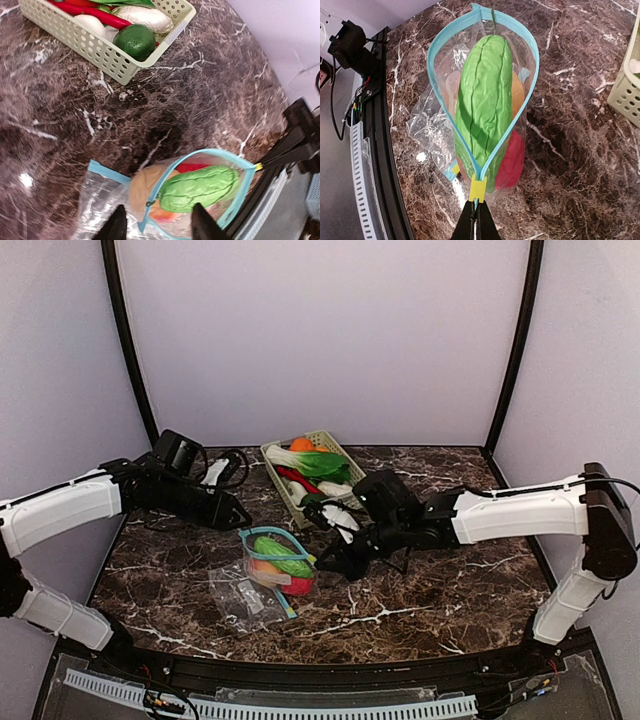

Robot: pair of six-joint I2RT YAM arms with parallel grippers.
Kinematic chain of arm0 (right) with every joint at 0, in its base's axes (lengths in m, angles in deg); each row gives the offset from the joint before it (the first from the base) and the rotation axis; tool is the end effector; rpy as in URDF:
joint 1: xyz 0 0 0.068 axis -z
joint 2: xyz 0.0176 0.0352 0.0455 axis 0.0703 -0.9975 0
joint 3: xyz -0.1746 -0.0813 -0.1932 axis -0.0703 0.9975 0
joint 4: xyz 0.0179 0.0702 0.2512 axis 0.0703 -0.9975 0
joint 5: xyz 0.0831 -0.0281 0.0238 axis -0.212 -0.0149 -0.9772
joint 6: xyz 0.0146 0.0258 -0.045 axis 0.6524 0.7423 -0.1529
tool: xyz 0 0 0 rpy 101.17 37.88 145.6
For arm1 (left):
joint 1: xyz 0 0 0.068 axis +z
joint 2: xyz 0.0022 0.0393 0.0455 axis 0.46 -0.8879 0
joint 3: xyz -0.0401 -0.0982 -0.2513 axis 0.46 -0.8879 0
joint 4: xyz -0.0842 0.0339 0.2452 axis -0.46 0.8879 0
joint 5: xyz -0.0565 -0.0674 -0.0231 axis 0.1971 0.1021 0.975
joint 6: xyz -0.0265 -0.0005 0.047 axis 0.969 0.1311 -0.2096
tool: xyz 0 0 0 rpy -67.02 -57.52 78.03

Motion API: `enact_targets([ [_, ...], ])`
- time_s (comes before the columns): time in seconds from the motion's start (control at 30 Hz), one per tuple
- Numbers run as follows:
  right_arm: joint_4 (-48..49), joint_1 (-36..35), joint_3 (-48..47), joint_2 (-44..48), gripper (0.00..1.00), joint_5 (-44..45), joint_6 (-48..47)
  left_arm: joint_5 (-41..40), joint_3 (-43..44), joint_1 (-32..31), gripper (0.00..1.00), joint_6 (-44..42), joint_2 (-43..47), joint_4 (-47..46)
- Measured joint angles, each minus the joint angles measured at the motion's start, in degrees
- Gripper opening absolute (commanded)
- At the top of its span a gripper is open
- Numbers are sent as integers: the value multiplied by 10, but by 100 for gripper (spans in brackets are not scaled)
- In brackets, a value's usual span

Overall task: Place the food in the zip-top bag and seal the zipper
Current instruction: Adjust the zipper food storage bag at the center of the board, then hold the zipper from the zipper food storage bag.

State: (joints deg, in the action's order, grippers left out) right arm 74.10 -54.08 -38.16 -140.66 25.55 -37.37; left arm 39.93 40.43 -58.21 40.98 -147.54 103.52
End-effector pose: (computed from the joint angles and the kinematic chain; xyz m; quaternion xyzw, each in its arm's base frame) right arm 0.1800 0.3105 0.2301 -0.4566 0.7750 0.3412 0.2729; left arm 0.2366 -0.1557 0.2795 0.1955 0.8851 -0.3031 0.2940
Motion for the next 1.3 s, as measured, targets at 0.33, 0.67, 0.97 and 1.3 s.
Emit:
enact_targets([
  [0.33,3,0,35,3,0,-57,-13,14,-72,-24,83,-55,157,-30],
  [0.67,26,0,61,42,0,-62,-22,144,-62,-101,78,-234,87,-155],
  [0.97,37,0,79,50,0,-59,-29,214,-28,-156,60,-289,-65,-219],
  [1.3,60,0,87,71,0,-59,-35,256,-9,-163,49,-290,-121,-252],
])
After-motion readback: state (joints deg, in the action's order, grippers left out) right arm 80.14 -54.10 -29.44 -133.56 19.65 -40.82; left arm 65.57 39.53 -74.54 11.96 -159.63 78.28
